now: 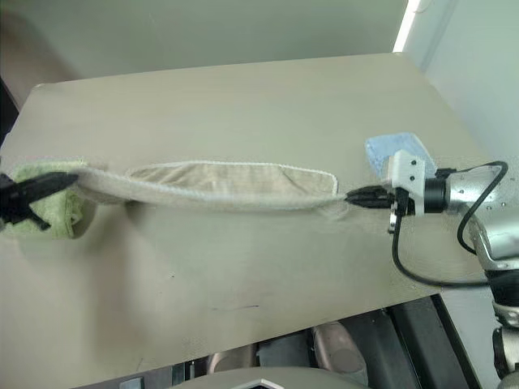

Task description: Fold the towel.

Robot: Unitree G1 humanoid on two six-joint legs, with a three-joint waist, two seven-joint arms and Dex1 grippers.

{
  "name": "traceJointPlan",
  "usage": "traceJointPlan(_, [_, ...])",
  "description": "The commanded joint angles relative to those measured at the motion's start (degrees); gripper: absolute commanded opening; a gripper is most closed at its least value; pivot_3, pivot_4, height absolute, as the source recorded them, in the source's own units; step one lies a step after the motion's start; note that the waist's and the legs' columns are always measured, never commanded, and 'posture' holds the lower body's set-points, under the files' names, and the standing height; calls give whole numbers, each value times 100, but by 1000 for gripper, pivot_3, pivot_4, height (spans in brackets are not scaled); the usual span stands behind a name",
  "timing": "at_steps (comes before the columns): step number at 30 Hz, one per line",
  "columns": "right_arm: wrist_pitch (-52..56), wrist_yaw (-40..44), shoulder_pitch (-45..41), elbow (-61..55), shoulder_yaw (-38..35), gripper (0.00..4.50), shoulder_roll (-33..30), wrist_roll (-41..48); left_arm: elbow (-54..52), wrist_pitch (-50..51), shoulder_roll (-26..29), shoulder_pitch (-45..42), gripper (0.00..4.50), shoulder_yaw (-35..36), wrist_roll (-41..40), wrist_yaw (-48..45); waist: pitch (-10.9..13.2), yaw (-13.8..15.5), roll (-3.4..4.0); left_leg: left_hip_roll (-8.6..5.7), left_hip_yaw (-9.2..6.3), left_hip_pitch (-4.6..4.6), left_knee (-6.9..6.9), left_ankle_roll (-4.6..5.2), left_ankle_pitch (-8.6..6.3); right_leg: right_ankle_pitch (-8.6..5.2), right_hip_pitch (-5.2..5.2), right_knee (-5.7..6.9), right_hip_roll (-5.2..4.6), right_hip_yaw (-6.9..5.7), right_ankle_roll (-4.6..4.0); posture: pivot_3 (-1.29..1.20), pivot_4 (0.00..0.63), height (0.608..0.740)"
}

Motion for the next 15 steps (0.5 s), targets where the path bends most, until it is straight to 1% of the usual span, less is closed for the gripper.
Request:
traceJointPlan(1, [-393,-177,-453,721,92,58,182,-492,768,-712,11,-696,0,-445,564,273,-1,5,-1,0,2,-14,-2,2,0,5,-21,4,0,1,10,0,150,740])
traceJointPlan(2, [-513,-202,-592,971,153,58,251,-634,994,-883,-24,-918,0,-611,695,297,-2,8,-3,-1,3,-22,-4,5,-1,3,-36,5,0,3,11,0,150,740])
traceJointPlan(4, [-694,-196,-744,1273,205,58,338,-802,1331,-1130,-55,-1201,0,-806,843,298,-2,13,-3,-2,2,-24,-4,11,1,27,-42,9,1,2,70,0,150,740])
traceJointPlan(5, [-741,-173,-767,1331,201,58,361,-830,1443,-1207,-54,-1270,0,-844,867,279,-2,12,-3,-2,3,-33,-6,13,1,26,-54,9,1,4,74,0,150,740])
traceJointPlan(7, [-1096,-348,-1229,2271,418,58,654,-1222,2228,-1696,-335,-1968,0,-1365,1429,705,-2,12,-3,0,3,-48,-8,16,-1,19,-71,8,3,3,82,0,150,740])
traceJointPlan(9, [-1372,-428,-1509,2880,529,58,828,-1471,2803,-2035,-492,-2416,0,-1675,1778,945,-1,14,-2,0,-2,-50,-8,22,-4,17,-80,11,1,9,89,0,150,740])
traceJointPlan(12, [-1738,-510,-1794,3579,593,58,993,-1733,3397,-2481,-615,-2777,0,-1983,2123,1184,-2,6,-3,0,-35,-64,-10,46,-3,22,-91,9,-7,16,96,0,150,740])
traceJointPlan(15, [-1944,-477,-1900,3865,564,58,1065,-1829,3706,-2702,-636,-2945,0,-2061,2225,1225,-1,-1,-2,-2,-39,-71,-13,66,-13,22,-93,-9,-8,16,97,0,150,740])
